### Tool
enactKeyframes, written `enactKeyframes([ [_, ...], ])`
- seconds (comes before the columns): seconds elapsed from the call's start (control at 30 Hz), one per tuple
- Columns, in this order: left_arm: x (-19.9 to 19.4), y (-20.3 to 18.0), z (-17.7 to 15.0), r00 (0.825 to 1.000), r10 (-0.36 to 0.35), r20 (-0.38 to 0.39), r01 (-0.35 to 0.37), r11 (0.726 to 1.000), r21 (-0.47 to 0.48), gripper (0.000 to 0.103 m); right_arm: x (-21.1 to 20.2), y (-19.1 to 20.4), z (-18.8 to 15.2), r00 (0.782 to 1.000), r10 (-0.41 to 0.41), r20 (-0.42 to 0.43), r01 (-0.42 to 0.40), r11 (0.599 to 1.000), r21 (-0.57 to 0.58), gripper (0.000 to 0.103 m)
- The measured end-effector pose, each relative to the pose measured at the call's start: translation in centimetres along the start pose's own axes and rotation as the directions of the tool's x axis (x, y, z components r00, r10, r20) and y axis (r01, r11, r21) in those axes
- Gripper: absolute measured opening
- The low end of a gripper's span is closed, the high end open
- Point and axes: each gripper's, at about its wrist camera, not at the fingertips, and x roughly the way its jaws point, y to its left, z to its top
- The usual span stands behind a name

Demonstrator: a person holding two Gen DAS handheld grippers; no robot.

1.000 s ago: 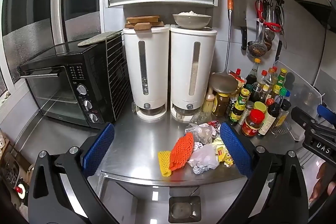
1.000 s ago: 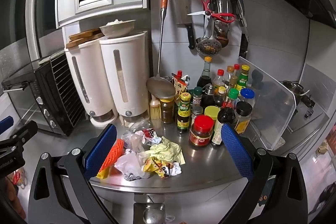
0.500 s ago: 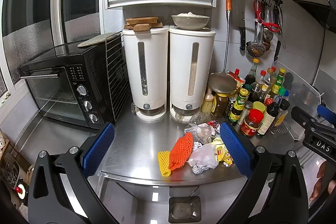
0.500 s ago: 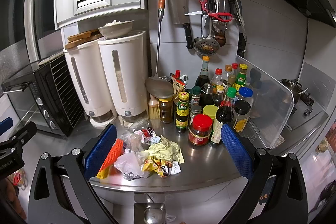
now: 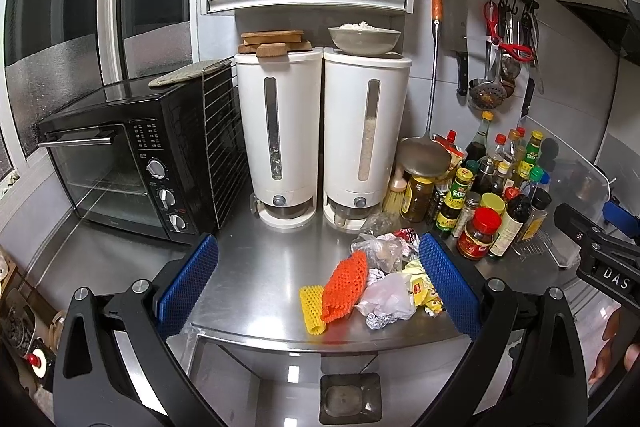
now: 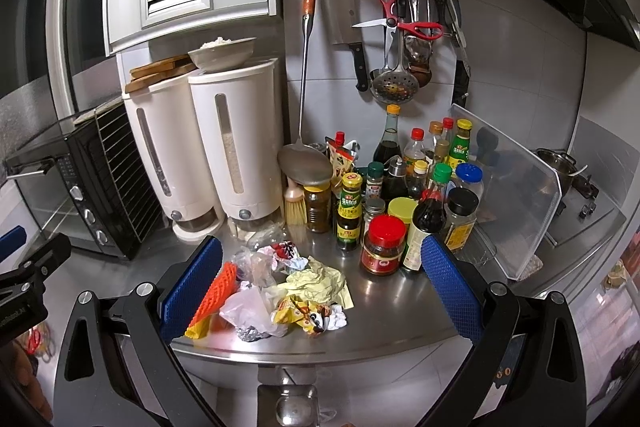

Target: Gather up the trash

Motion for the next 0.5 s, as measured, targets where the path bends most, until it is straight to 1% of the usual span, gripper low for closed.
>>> enactKeyframes([
  [0.5, 0.49, 0.51, 0.42, 1.000, 0.008, 0.002, -0.008, 1.000, -0.002, 0.095, 0.19, 0.09, 0.29, 1.000, 0.006, -0.002, -0.006, 1.000, 0.000, 0.100],
])
